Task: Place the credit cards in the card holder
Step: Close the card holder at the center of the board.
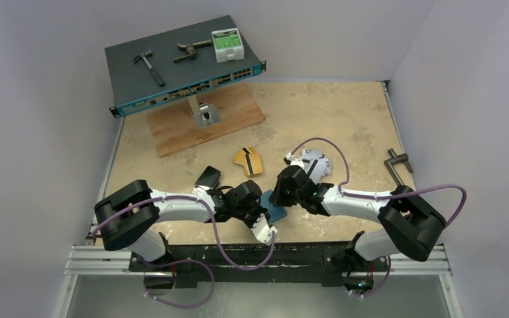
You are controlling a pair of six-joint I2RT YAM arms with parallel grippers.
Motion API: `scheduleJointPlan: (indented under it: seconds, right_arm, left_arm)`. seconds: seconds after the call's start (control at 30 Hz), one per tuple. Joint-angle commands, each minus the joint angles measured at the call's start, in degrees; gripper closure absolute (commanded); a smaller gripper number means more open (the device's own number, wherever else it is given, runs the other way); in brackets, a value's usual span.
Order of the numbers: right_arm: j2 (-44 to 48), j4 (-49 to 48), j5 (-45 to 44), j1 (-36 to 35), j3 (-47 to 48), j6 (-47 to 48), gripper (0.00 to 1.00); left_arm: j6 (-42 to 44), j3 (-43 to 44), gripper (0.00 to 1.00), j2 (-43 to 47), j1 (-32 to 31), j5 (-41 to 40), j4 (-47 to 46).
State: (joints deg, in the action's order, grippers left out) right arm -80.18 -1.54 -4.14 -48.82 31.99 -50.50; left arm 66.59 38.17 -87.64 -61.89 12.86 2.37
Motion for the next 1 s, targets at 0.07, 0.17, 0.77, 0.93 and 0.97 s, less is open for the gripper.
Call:
scheduleJointPlan:
  seconds: [0.07,0.17,0.77,0.93,0.97]
  right_arm:
    - [-2.15,8.73,2.14,-2.25,-2.28,-0.86,1.00]
    - [-1.52,9.00,2.22,-2.25,-3.15,-2.08,1.00]
    - [-0.96,8.83,-3.02,-10.12,-7.00,-10.42,1.00]
    - [-1.41,8.47,-6.54,-14.14,-8.99,-15.16,1.00]
    - [-1.08,8.11,-6.75,-14.40,-10.02,-16.07,1.00]
  left_arm:
    - [-1.90,1.69,0.98,-0.61,0.32,1.88,1.50]
    - [-2.11,1.64,0.98,-0.61,0.36,1.81,1.41]
    - [-3.97,2.60,0.99,-1.91,0.80,1.29,1.56]
    - [-4.54,2.85,0.99,-2.45,0.76,1.34,1.67]
    - [-4.54,2.95,0.99,-2.53,0.80,1.31,1.75]
